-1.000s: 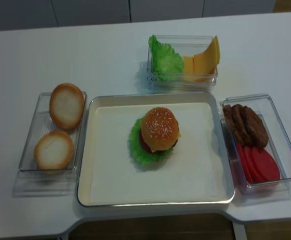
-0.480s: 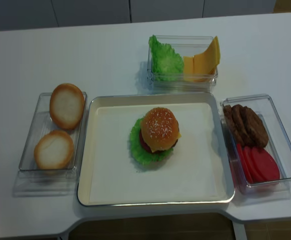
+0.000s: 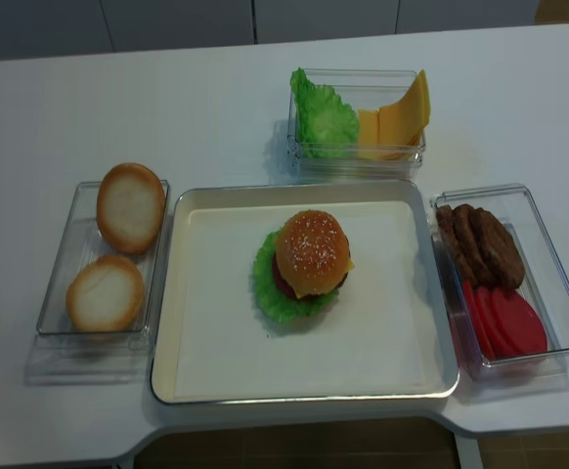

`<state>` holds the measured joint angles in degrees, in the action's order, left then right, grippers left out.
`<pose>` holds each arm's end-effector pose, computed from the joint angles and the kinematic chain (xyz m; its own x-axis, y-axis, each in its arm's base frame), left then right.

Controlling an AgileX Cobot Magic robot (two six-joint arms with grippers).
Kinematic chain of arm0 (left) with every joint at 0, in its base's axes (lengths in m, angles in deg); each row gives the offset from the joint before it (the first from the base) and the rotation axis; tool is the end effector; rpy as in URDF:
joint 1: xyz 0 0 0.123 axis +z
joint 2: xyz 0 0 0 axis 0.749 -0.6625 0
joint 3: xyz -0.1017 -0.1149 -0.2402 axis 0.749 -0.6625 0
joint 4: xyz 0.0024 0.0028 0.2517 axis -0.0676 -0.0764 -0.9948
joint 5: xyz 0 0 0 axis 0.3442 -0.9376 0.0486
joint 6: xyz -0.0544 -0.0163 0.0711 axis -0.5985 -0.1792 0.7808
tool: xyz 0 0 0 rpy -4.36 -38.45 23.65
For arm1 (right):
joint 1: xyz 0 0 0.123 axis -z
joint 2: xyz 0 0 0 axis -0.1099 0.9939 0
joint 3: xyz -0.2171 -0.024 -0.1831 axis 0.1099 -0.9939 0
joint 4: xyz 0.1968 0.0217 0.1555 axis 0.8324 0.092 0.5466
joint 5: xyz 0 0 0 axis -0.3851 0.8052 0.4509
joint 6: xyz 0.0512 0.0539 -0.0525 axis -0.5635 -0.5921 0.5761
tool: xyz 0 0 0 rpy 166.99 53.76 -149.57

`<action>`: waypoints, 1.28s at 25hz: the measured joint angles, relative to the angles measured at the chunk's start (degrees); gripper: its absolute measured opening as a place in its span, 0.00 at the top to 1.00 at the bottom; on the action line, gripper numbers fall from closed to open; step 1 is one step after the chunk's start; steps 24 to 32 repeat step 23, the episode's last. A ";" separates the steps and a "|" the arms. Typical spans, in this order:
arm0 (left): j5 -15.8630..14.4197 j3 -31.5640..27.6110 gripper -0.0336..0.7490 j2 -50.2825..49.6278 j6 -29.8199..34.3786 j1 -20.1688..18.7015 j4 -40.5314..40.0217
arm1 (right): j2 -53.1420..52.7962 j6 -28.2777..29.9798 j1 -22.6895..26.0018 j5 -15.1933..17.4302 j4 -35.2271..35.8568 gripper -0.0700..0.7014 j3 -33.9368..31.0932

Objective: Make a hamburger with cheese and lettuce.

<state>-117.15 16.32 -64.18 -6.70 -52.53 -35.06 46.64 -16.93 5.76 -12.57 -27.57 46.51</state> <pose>-0.0210 0.0116 0.2681 -0.5983 -0.0242 -0.8009 -0.0578 0.9982 0.0130 -0.0082 0.0071 0.2626 -0.5254 -0.0934 -0.8457 -0.1237 0.9918 -0.0327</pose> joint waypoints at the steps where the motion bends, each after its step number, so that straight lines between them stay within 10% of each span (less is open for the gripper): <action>1: 0.00 0.00 0.23 0.00 0.38 0.00 0.00 | 0.00 0.00 0.00 0.00 0.00 0.88 0.00; 32: 5.43 -2.45 0.25 0.00 2.56 0.00 2.68 | 0.00 0.00 0.00 0.00 0.00 0.88 0.00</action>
